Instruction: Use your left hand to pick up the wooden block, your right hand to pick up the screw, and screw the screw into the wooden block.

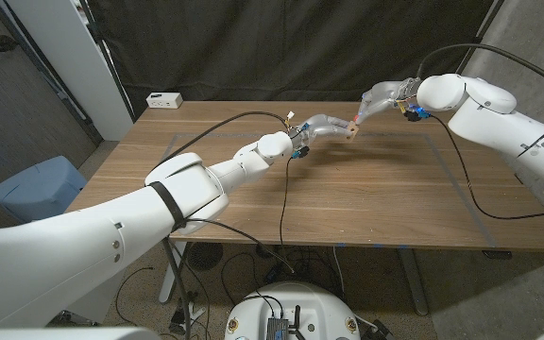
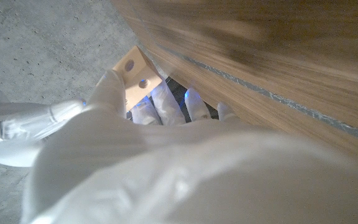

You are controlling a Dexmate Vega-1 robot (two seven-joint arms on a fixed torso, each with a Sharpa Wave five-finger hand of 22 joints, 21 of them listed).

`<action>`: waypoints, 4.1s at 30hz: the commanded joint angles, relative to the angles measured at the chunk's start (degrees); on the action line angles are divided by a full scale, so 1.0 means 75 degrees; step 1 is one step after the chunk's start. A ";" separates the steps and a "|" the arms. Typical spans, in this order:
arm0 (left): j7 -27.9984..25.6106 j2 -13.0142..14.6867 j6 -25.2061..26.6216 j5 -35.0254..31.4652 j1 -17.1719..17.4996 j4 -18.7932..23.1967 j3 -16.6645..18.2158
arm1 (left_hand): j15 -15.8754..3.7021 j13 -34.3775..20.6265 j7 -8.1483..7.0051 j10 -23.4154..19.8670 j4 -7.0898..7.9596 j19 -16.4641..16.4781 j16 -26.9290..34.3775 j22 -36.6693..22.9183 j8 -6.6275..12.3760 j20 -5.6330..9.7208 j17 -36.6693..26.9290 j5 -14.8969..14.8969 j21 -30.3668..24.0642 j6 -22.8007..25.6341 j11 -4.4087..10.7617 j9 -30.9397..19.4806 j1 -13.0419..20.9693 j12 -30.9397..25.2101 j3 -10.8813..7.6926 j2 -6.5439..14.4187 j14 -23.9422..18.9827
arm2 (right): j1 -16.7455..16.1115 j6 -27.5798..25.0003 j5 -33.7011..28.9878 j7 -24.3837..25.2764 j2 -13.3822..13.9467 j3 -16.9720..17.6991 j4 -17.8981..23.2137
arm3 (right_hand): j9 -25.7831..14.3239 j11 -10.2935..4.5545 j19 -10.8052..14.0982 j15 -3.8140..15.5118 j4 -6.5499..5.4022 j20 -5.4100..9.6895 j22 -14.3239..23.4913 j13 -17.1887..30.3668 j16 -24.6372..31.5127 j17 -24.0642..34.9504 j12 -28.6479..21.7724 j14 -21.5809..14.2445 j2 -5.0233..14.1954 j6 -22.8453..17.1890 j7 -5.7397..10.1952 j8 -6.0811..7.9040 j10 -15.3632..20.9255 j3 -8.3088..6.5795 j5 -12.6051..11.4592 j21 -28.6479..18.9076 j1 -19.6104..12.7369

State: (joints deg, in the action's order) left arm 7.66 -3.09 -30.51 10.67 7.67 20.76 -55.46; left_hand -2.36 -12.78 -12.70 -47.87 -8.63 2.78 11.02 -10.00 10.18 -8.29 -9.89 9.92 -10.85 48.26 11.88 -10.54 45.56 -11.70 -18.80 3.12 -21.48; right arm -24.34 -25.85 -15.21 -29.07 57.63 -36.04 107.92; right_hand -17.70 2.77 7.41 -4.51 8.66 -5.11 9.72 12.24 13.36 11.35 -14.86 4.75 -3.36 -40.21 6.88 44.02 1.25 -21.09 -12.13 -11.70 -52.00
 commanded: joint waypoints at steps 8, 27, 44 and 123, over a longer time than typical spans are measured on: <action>-0.0019 0.0004 -0.0078 -0.0016 0.0025 0.0002 0.0006 | -0.0579 -0.0006 -0.0024 0.0037 0.0009 0.0027 0.0018 -0.0012 0.0096 0.0014 -0.0017 0.0052 -0.0039 0.0125 0.0003 -0.0030 -0.0020 -0.0022 -0.0027 -0.0010 -0.0072 | -0.0082 -0.0377 -0.0433 0.0168 -0.0037 -0.0130 0.0208 | -0.0182 -0.0013 0.0195 0.0062 -0.0207 0.0049 0.0036 0.0008 0.0114 0.0066 -0.0102 -0.0333 -0.0147 -0.0457 -0.0001 0.0366 0.0453 0.0227 0.0076 -0.0031 0.0516; 0.0012 0.0002 -0.0098 -0.0015 0.0028 0.0002 0.0016 | -0.0565 -0.0010 -0.0025 0.0023 0.0009 0.0031 0.0015 -0.0012 0.0094 0.0006 -0.0016 0.0056 -0.0040 0.0119 -0.0001 -0.0030 -0.0019 -0.0031 -0.0035 -0.0001 -0.0066 | 0.0014 -0.0716 -0.0773 -0.0106 -0.0050 -0.0270 0.0362 | -0.0413 0.0166 0.0008 -0.0034 -0.0643 -0.0021 0.0053 0.0000 0.0048 0.0114 0.0042 -0.0369 -0.0739 -0.0566 -0.0413 0.0648 0.0673 0.1025 0.0067 0.0080 0.2107; 0.0013 0.0015 -0.0168 -0.0039 0.0030 0.0005 0.0010 | -0.0569 -0.0006 -0.0025 0.0051 0.0007 0.0054 0.0018 -0.0012 0.0095 0.0017 -0.0015 0.0061 -0.0047 0.0120 -0.0027 -0.0031 -0.0016 -0.0020 -0.0044 0.0007 -0.0078 | -0.0043 -0.0301 -0.0215 -0.0227 0.0078 0.0022 0.0272 | -0.0069 0.0589 -0.0442 -0.0414 -0.0579 -0.0216 0.0048 0.0058 -0.0220 0.0115 0.0487 0.0156 -0.0472 0.1813 -0.0993 -0.0354 -0.0287 0.1148 -0.0056 0.0110 0.2526; 0.0049 0.0055 -0.0120 -0.0048 0.0000 0.0003 -0.0059 | -0.0570 -0.0005 -0.0024 0.0014 0.0009 0.0045 0.0013 -0.0012 0.0094 0.0033 -0.0015 0.0062 -0.0040 0.0111 0.0004 -0.0030 -0.0034 -0.0037 -0.0062 0.0023 -0.0072 | -0.0550 0.0021 -0.0205 0.0630 0.0081 0.0241 0.0318 | 0.0642 -0.0027 0.0232 -0.0009 0.0075 -0.0007 0.0033 0.0073 -0.0039 0.0028 0.0096 -0.0203 -0.0093 0.0428 0.0162 -0.0477 -0.0110 -0.0091 0.0116 -0.0044 0.0100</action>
State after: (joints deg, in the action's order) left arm 7.86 -2.97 -30.46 10.47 7.34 20.75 -55.89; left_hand -2.36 -12.79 -12.70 -47.57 -8.62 2.92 11.02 -10.00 10.18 -8.15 -9.89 10.18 -10.85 48.26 11.58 -10.50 44.91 -11.70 -18.95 2.88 -21.48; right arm -27.89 -24.60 -16.27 -25.10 58.36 -34.14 109.45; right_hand -12.64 2.46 8.51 -4.40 9.43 -5.22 9.88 12.78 12.74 11.45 -13.59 3.67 -4.06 -36.16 8.17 39.96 -0.08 -21.63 -11.14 -11.52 -50.54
